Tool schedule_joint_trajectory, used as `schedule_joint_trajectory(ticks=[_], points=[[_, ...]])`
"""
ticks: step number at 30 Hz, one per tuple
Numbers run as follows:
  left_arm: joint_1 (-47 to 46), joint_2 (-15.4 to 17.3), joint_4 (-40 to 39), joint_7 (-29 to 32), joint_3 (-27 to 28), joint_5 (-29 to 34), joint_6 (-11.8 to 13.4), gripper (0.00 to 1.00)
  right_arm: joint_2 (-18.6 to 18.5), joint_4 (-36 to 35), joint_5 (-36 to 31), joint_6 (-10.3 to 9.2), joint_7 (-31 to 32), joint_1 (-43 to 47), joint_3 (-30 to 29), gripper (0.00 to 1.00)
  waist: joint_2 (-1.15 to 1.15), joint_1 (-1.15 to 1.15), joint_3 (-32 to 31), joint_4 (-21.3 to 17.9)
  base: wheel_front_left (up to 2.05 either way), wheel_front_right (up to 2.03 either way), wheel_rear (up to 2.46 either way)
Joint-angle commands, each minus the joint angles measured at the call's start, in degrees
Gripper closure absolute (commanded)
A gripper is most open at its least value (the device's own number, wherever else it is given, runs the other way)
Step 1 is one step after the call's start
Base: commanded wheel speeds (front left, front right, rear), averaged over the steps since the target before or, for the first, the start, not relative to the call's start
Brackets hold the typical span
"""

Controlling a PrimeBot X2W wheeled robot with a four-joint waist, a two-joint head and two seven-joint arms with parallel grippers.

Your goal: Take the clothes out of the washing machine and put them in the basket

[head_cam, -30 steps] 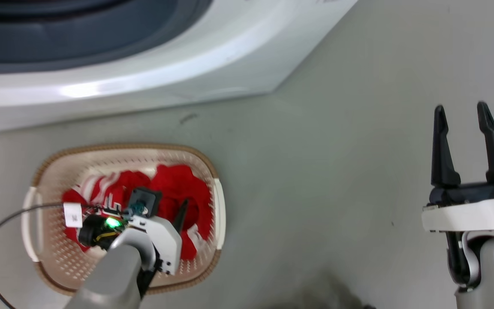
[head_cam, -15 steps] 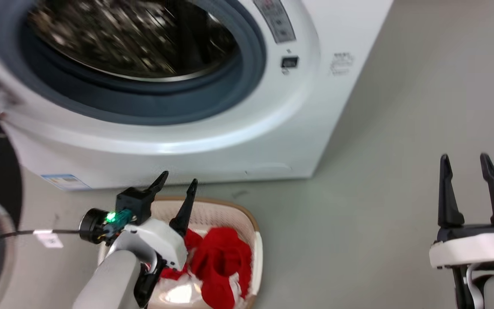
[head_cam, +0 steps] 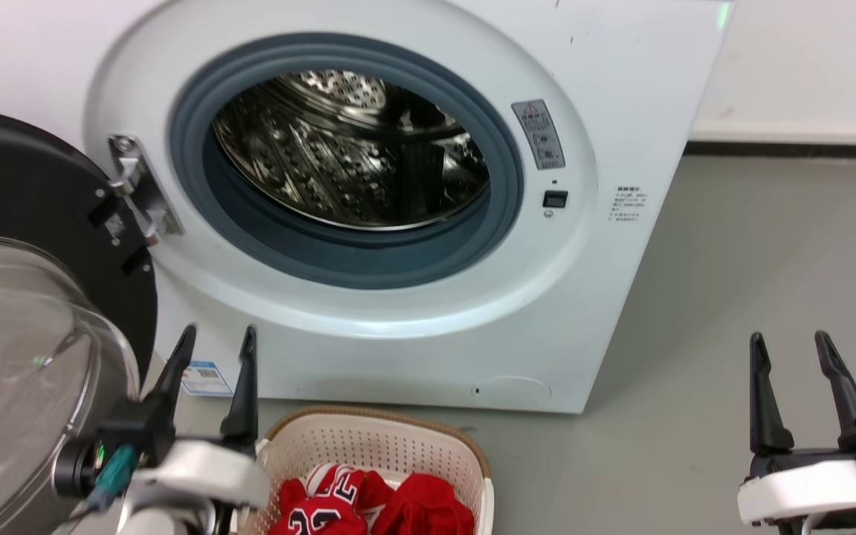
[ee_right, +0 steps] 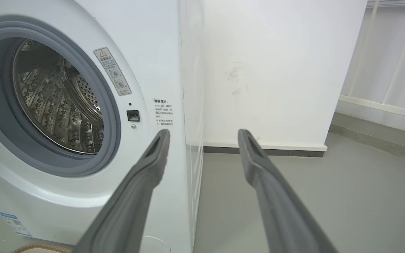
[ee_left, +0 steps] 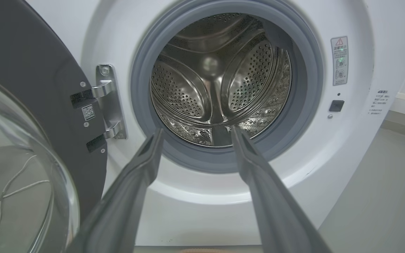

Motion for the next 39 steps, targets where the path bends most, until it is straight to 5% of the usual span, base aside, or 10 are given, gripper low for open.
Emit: schedule_joint_trajectory(ticks=[1,16,39], points=[[1.49,-0.74,-1.06,-0.12,0.83,0.44,0.32,0.00,-0.02,-0.43,0.18,-0.06,-0.11,0.80,0.08,0.00,0.00,0.02,-1.29,0.58,0.00,0.00,0.00],[13.72,-6.89,-7.09,-0.13,9.97,8.08,0.17,0.00,-0.01,-1.91,1.15,-0.06,-0.11,7.41,1.62,0.00,0.00,0.02,-4.24,-1.96,0.00,0.00,0.00],[13.79,-8.95,-4.55,-0.13,12.11,12.43,-1.82,0.00,-0.01,-1.56,0.71,-0.06,-0.11,6.38,1.71,0.00,0.00,0.02,-4.29,-2.63,0.00,0.00,0.00]])
